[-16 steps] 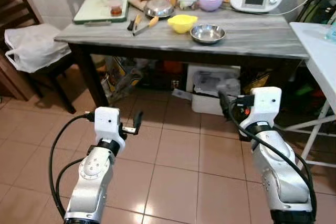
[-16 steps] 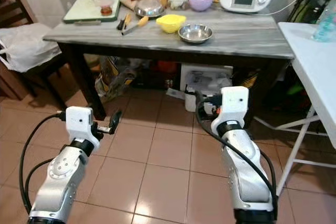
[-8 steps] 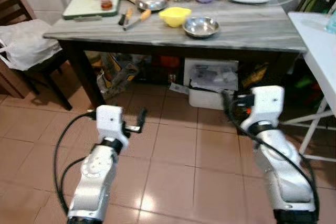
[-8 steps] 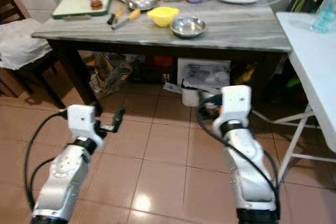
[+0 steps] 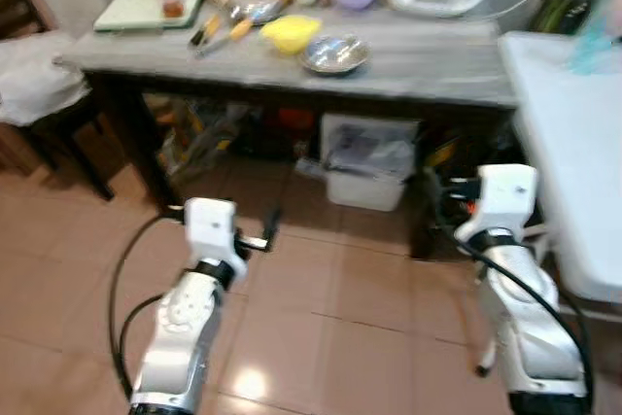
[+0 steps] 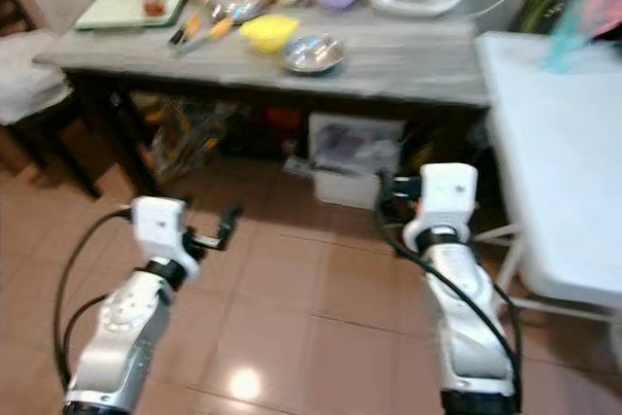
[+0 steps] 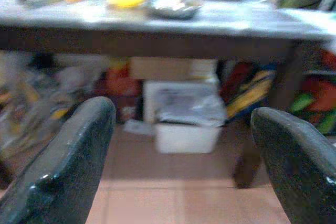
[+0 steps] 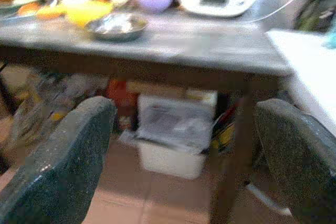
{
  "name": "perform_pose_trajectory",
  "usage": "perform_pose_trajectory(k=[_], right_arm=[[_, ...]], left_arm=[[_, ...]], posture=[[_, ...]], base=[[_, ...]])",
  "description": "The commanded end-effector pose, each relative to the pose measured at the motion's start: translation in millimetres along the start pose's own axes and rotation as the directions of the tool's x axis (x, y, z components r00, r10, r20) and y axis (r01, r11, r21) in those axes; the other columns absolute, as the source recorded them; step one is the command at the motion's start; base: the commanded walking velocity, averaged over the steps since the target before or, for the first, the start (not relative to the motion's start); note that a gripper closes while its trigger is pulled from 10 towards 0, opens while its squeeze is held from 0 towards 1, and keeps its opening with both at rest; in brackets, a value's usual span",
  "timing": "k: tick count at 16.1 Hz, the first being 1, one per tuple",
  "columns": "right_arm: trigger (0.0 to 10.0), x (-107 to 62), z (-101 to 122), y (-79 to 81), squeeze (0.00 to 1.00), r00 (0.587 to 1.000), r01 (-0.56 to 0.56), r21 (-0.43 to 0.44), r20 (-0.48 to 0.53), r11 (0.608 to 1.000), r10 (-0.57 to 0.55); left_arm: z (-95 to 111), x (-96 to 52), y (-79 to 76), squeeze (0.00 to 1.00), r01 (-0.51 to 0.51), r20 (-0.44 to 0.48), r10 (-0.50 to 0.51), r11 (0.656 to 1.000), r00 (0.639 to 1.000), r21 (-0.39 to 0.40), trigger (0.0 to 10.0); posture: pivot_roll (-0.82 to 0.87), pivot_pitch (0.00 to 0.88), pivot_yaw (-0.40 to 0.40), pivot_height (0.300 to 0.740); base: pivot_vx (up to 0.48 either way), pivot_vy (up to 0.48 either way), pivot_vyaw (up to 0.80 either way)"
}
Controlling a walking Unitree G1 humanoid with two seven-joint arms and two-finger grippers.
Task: Setting the table
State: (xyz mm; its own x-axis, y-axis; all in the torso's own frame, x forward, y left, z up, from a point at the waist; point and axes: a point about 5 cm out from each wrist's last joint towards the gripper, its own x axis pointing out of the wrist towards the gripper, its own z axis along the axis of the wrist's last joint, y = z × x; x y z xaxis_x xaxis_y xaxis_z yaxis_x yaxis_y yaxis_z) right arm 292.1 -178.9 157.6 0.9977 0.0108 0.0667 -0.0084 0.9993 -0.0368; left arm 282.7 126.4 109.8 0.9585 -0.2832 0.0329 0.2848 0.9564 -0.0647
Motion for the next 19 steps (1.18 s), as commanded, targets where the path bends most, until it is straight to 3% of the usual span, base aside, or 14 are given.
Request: perform_pose_trajectory(k=[1,19], right_arm=[[10.0,-0.8,-0.4,8.4,0.0,1.0,-0.031,0.026,0.0,0.999,0.031],[10.0,-0.5,1.0,6.8,0.0,0.999,-0.032,0.05,-0.013,0.998,0.032]], left_arm=[[-1.1,-3.5,8.7,0.0,-0.025,-0.011,0.025,1.0,1.0,0.015,10.0],[-3.0,-2.0,6.1,0.0,-0.02,-0.021,0.02,1.0,1.0,0.001,10.0]], posture=[[-0.06,0.083,0.037,0.74],[-0.07,0.09,0.039,0.74]], base=[[0.0,-0.48,0.0],[0.0,-0.48,0.0]])
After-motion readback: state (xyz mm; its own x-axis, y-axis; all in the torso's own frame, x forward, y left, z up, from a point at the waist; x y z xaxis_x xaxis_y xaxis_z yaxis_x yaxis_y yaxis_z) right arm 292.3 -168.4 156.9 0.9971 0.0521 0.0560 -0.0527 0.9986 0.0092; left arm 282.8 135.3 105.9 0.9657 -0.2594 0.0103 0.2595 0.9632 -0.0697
